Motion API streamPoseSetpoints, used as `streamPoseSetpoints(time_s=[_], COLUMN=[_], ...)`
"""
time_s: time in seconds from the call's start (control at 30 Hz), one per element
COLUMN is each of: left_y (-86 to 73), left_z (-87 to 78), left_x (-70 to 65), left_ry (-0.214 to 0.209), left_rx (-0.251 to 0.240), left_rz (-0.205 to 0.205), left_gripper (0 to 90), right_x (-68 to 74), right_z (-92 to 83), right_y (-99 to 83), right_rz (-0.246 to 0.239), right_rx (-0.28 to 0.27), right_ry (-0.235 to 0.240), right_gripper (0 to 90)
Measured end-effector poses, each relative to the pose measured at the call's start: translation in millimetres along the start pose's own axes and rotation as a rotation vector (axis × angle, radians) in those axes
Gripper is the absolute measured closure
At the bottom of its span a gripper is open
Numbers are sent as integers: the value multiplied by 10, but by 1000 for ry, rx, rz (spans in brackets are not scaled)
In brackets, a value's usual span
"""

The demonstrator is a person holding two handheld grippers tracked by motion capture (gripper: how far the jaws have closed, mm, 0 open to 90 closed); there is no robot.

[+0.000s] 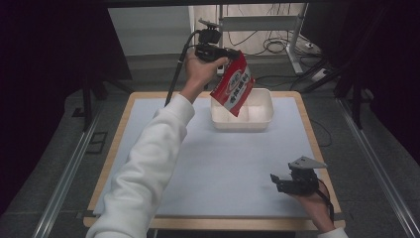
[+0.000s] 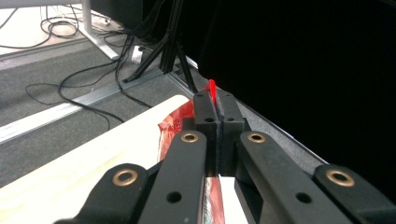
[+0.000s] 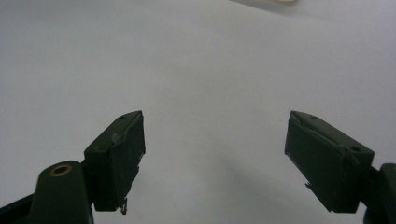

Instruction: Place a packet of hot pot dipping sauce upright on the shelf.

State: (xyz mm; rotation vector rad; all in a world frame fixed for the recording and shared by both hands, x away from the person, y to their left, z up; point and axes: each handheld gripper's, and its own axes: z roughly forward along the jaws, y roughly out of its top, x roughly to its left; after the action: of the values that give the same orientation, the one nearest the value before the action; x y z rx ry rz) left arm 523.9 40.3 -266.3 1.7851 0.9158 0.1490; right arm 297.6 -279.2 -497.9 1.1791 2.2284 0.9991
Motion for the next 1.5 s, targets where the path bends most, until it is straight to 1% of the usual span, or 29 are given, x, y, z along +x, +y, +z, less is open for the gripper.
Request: streamPoseSetpoints(time_s=[0.1,0.4,0.6,0.73,0.8,0.83,1.03,1.1,1.13,1.2,1.3,1.43,1.5], left_y=[-29,-109,-201,-257,-278,-285,-306,-323,-338,-351,-345,-336,-336], left_z=[74,183,204,210,213,212,209,228,249,267,274,257,257], left_x=[28,105,170,218,231,238,232,241,245,253,258,286,301], left_ry=[11,54,67,84,96,95,124,129,138,144,168,180,198], left_rx=[20,39,57,68,67,67,77,85,90,88,81,90,93], left_rz=[1,-10,-29,-39,-44,-46,-36,-36,-34,-39,-41,-47,-44], left_gripper=[900,900,900,900,900,900,900,900,900,900,900,900,900], right_x=[-6,-10,-7,-7,-6,-6,-5,-6,-5,-2,2,-9,-10], right_z=[-6,-11,-4,0,1,3,6,6,5,2,-2,2,5], right_y=[-3,-10,-13,-12,-12,-13,-15,-16,-16,-14,-13,-18,-18], right_rz=[1,2,2,-4,-2,-2,0,-1,0,-1,-4,1,1], right_rx=[-1,-1,4,2,4,4,6,6,6,5,3,6,7], right_ry=[0,0,0,-1,-1,-1,-1,-1,-1,1,1,1,1], right_gripper=[200,200,200,200,200,200,200,200,200,200,200,200,200])
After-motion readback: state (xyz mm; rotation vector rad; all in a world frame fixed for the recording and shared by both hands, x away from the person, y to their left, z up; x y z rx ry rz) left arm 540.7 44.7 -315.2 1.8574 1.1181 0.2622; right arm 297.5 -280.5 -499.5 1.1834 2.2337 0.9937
